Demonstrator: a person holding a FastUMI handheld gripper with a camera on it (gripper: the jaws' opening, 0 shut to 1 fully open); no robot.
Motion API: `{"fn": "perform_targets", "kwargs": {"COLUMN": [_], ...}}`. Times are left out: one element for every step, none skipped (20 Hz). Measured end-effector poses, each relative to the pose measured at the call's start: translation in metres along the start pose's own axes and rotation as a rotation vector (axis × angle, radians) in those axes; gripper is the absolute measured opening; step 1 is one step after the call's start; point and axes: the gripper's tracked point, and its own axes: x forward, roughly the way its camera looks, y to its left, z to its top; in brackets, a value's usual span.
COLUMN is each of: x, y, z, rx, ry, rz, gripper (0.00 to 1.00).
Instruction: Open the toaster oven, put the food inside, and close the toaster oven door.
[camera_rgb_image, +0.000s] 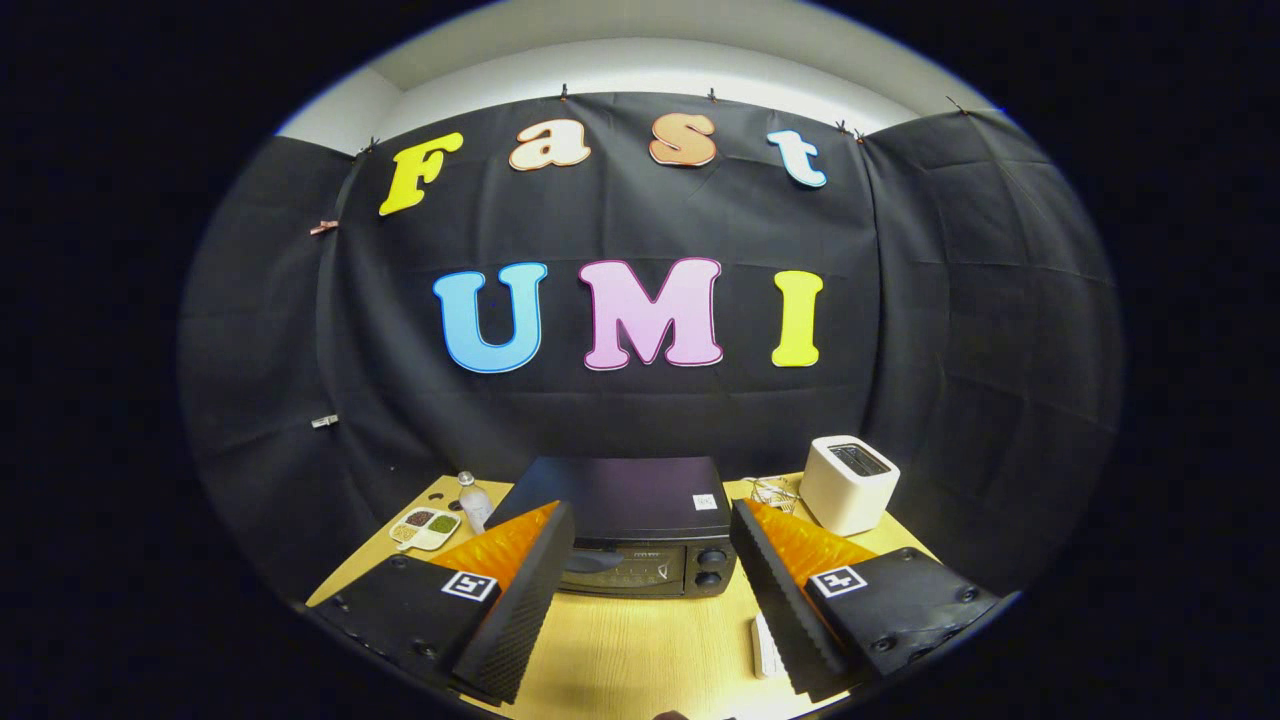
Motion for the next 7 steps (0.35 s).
{"fn": "perform_targets", "kwargs": {"x": [-0.0006,-0.0011,-0.0007,-0.0010,-0.0014,-0.0017,-0.0024], "y": [0.0003,-0.0002,-0.0002,-0.0008,-0.0008,-0.0003,-0.0001], "z": [0.0018,0.0031,0.0053,0.0058,0.0066,0.0082,0.0088], "rx": [0.008,0.013,0.016,0.014,0.016,0.019,0.022], "ry": [-0.002,-0.003,-0.006,-0.007,-0.009,-0.009,-0.009], "rz": [0.000,0.001,0.002,0.001,0.001,0.002,0.004], "gripper": [0.97,0.97,0.97,0.97,0.97,0.97,0.97]}}
